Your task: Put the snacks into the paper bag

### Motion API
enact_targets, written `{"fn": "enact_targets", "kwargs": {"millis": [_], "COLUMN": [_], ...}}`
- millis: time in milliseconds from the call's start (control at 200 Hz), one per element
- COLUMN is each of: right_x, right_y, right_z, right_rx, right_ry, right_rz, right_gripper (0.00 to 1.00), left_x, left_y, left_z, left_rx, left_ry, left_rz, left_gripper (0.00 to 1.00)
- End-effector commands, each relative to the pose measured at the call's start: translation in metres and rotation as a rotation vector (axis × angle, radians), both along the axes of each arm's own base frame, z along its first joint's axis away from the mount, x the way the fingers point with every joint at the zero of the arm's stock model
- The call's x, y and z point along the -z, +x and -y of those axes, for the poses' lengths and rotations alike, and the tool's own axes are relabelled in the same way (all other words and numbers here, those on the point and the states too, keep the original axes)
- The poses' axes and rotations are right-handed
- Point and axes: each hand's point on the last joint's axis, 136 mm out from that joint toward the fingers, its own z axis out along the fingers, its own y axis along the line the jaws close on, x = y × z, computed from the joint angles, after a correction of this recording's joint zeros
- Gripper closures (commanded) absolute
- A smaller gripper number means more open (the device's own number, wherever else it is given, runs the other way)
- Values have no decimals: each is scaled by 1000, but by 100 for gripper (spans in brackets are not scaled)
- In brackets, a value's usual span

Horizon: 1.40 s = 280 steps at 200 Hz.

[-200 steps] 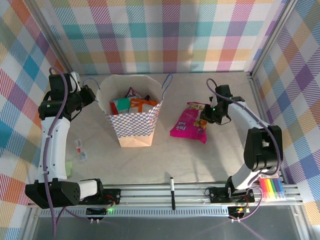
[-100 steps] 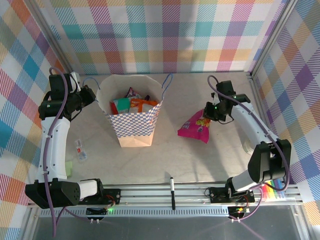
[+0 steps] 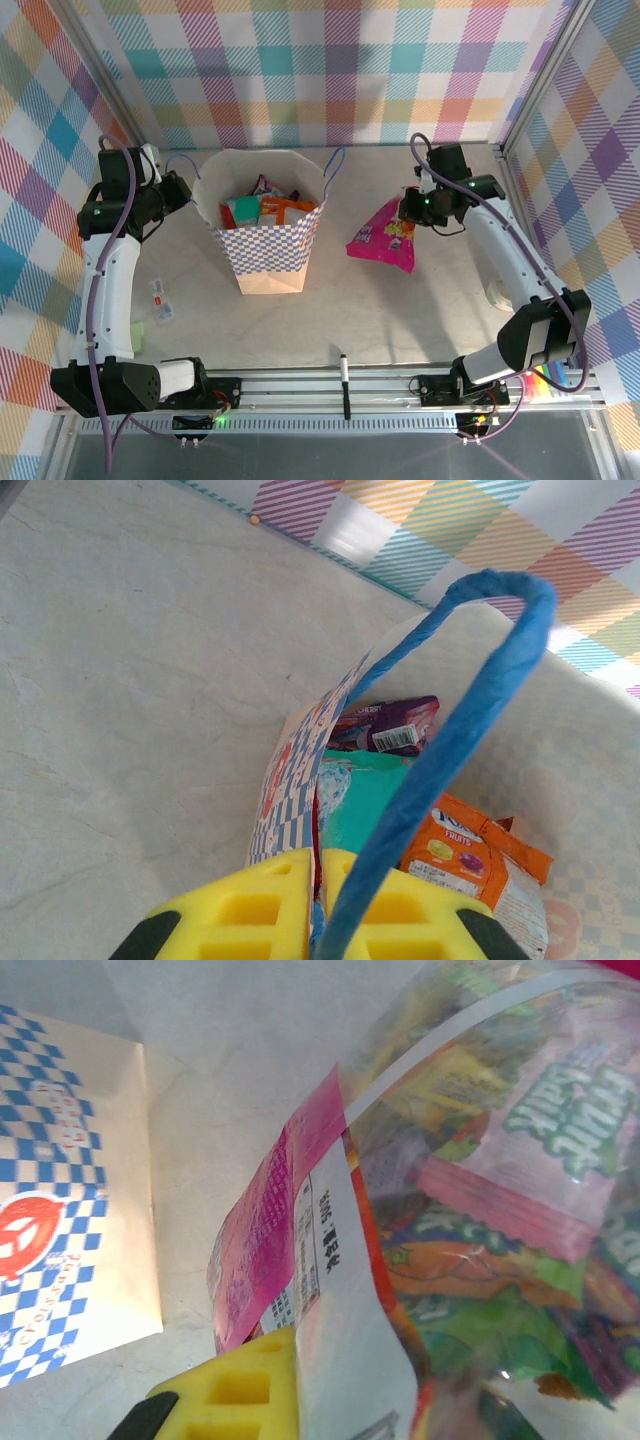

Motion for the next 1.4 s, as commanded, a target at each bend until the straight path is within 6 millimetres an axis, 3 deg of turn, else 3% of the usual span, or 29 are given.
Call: {"fn": "enact_targets", "kwargs": {"millis": [0,465,895,1145,1395], "right_x": [-70,-151,-198,-230,-272], "right_y": [5,-13,-30,-43,-58], "right_z": [-10,-16,-3,-1,-15], "right_rx": [-51,-92,-65,-63,-122], "right_ry": [35,-39,-134,-122,-41], "right_rz": [220,436,572,667,793], "right_gripper": [100,100,100,100,100], "left_x": [-1,-1,-3,-5,-10], "left_y": [-6,-5,-5,-5,-7], "left_z": [2,4,3,4,3], "left_rx": [25,33,38,39,34], "left_ry": [4,2,15,14,19], "left_rz": [10,19,29,35,45], "left_gripper": [88,88,88,88,88]}}
